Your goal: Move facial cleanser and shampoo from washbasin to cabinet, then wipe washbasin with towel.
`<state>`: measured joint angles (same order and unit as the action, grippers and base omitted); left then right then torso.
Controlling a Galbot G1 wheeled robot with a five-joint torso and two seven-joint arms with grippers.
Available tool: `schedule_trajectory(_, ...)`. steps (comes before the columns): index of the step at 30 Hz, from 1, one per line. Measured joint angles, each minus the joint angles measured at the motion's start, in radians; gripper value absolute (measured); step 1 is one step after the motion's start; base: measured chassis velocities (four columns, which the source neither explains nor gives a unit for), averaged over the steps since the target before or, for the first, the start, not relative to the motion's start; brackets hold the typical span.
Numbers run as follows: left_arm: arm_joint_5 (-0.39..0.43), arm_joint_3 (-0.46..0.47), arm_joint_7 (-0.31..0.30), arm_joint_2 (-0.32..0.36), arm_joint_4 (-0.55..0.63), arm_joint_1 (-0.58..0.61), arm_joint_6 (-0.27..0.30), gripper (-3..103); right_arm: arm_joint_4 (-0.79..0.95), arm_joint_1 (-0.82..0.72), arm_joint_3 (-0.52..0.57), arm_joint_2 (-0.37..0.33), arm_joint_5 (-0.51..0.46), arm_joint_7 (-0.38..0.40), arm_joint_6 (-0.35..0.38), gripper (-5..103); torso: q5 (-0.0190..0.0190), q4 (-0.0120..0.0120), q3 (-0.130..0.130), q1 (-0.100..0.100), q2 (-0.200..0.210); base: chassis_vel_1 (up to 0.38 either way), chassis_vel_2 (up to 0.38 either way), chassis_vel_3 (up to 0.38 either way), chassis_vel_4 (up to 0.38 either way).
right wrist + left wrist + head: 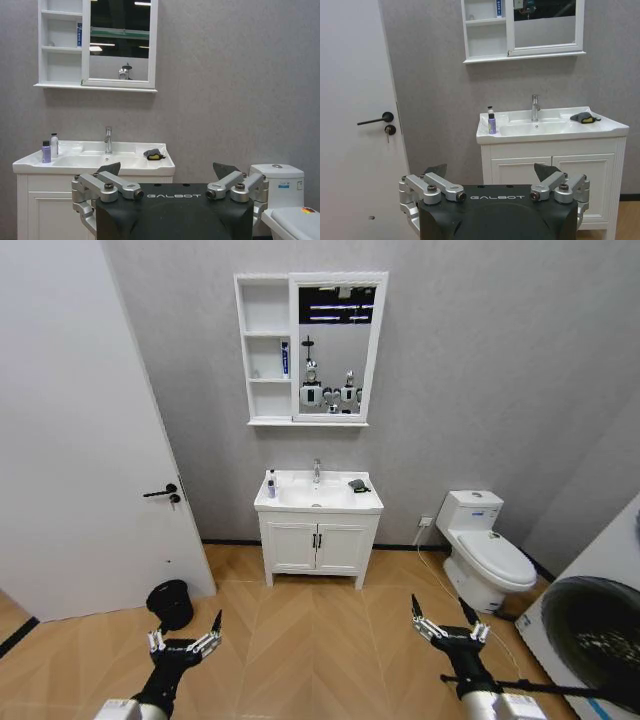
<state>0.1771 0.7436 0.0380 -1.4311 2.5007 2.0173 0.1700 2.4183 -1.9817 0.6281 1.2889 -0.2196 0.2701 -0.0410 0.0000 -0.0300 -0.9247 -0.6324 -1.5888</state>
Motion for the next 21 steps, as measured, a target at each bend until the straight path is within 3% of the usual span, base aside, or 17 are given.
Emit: schedule_trajectory(21,0.001,0.000,0.002,-0.001,-0.001,-0.002,0.002,99,-0.011,0.002,0.010,0.008,0.008,-0.010,-0.026,100,0.0000,0.0000,0.000,0.000,0.000,0.000,0.000,0.000,0.000)
